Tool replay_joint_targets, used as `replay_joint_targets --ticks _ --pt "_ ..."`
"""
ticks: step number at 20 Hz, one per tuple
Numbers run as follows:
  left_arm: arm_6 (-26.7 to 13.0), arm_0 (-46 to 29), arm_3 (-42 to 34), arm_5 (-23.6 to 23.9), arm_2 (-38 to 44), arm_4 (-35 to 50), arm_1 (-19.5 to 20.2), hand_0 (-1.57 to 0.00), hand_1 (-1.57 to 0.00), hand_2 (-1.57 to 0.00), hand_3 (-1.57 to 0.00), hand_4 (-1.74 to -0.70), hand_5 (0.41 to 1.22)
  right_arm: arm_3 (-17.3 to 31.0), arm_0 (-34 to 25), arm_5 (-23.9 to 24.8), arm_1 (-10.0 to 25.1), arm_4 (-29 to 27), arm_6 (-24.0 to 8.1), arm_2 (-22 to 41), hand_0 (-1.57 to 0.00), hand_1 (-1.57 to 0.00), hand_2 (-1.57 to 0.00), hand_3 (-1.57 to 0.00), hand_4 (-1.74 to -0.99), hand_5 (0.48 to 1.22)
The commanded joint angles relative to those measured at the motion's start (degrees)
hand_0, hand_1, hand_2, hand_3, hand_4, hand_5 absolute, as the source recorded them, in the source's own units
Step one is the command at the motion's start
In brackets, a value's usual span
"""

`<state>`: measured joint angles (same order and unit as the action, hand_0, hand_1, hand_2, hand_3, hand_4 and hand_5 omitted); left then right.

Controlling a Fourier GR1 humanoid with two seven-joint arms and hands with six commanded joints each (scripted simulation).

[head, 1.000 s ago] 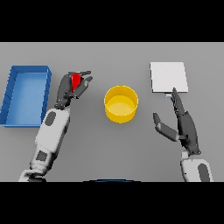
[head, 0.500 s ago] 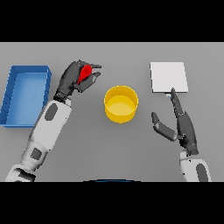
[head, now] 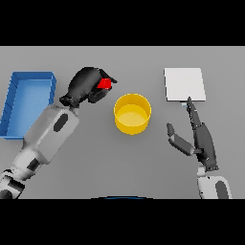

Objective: Pick up the red beaker and tilt it to pour out 1 green nut into yellow bowl. Pick up the yellow bowl and place it on the metallic measuring scale.

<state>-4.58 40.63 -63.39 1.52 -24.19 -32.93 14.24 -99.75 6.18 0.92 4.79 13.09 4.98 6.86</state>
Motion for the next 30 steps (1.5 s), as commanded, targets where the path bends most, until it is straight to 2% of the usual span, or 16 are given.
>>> replay_joint_targets --ticks 1,6,9,14,16,18,20,23,24,25,30 --pt "-0.73 1.66 1.26 -0.68 -2.32 -2.64 0.35 -1.57 -1.57 -1.57 -1.57 -1.74 1.134 0.37 0.25 0.12 -0.33 -0.22 0.54 -0.08 0.0 0.0 0.0 0.0 -1.267 0.72" --pt "0.67 9.34 6.97 -4.95 -10.97 -11.03 2.31 -1.57 -1.57 -1.57 -1.57 -1.74 1.193 0.86 -0.28 -0.28 -0.32 -0.75 0.53 -0.28 0.0 0.0 0.0 0.0 -1.264 0.717" --pt "2.32 14.63 10.33 -8.93 -15.96 -14.93 2.39 -1.57 -1.57 -1.57 -1.57 -1.61 1.206 1.44 -0.5 0.1 -0.78 -0.47 1.34 -0.15 0.0 0.0 0.0 0.0 -1.258 0.697" --pt "4.68 20.53 13.86 -15.32 -23.12 -18.4 1.74 -1.57 -1.57 -1.57 -1.57 -1.69 1.216 1.57 -1.04 1.14 -1.28 -1.1 -0.26 -1.17 0.0 0.0 0.0 0.0 -1.22 0.657" --pt "5.08 22.78 15.86 -16.89 -26.12 -20.16 1.17 -1.57 -1.57 -1.57 -1.57 -1.71 1.218 1.64 -0.06 1.32 -1.81 -0.01 1.45 -0.13 0.0 0.0 0.0 0.0 -1.198 0.65" --pt "4.81 24.8 16.16 -18.96 -29.27 -22.04 0.69 -1.57 -1.57 -1.57 -1.57 -1.72 1.219 2.1 -0.69 2.09 -1.9 0.85 0.91 -0.19 0.0 0.0 0.0 0.0 -1.195 0.647" --pt "5.14 26.37 16.67 -19.99 -31.83 -23.55 1.17 -1.57 -1.57 -1.57 -1.57 -1.73 1.22 2.05 -0.19 1.67 -1.06 0.52 1.88 -0.61 0.0 0.0 0.0 0.0 -1.191 0.649" --pt "6.45 28.79 18.82 -19.99 -35.92 -25.9 0.5 -1.57 -1.57 -1.57 -1.57 -1.73 1.22 2.29 0.43 2.2 -1.88 1.4 1.97 0.13 0.0 0.0 0.0 0.0 -1.179 0.635" --pt "7.79 29.1 19.04 -18.91 -37.31 -26.52 0.45 -1.57 -1.57 -1.57 -1.57 -1.74 1.22 2.49 -0.64 2.45 -1.85 1.01 0.83 -0.46 0.0 0.0 0.0 0.0 -1.18 0.63" --pt "8.26 29.83 19.61 -18.49 -38.71 -27.41 0.07 -1.57 -1.57 -1.57 -1.57 -1.74 1.221 1.48 0.31 2.38 -1.99 0.89 1.77 -0.17 0.0 0.0 0.0 0.0 -1.179 0.627" --pt "9.44 33.85 22.62 -16.58 -45.9 -32.2 -1.71 -1.57 -1.57 -1.57 -1.57 -1.73 1.221 1.55 -0.47 2.46 -1.59 1.32 0.48 -0.28 0.0 0.0 0.0 0.0 -1.162 0.627"
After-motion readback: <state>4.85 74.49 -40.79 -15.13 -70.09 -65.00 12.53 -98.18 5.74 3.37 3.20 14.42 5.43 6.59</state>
